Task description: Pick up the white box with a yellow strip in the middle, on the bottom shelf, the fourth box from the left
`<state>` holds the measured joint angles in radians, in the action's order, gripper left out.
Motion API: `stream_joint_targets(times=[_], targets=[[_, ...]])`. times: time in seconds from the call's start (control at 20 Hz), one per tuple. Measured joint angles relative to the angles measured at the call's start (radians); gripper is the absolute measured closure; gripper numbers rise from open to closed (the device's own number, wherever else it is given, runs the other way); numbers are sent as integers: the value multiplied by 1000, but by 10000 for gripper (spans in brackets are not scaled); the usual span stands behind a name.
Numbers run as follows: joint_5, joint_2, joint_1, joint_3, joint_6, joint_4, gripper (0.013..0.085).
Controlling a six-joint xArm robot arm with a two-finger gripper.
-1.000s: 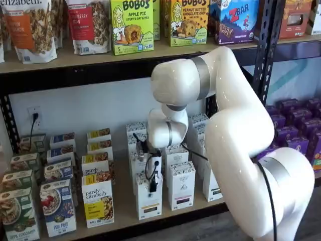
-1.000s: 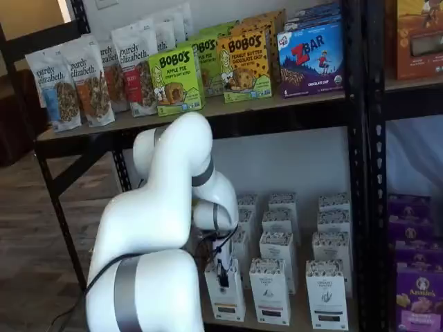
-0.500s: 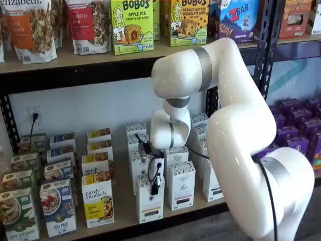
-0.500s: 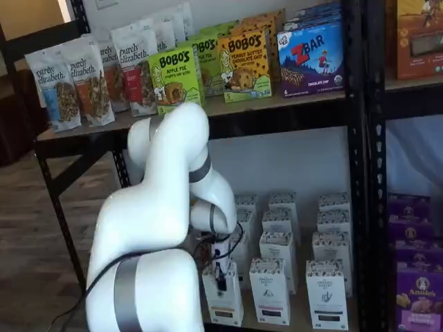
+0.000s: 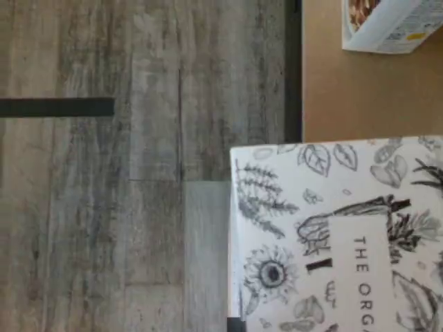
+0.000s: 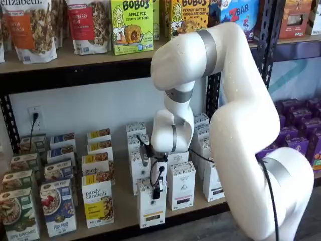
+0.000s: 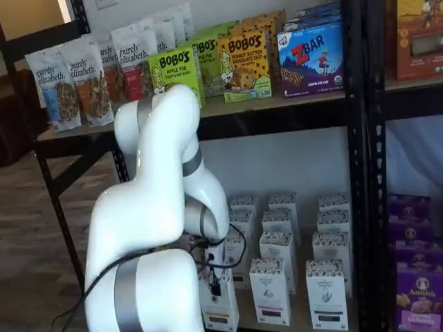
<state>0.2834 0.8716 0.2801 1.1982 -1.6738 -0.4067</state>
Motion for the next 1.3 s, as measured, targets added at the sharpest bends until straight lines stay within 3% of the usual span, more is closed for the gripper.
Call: stream_joint_targets(times=[0.45,0.8,1.3], targets=[[-36,-175,35,-210,23,-7,490],[-36,-312,39,-352,109,78,490],[-26,-493,33,-496,171,145,490]])
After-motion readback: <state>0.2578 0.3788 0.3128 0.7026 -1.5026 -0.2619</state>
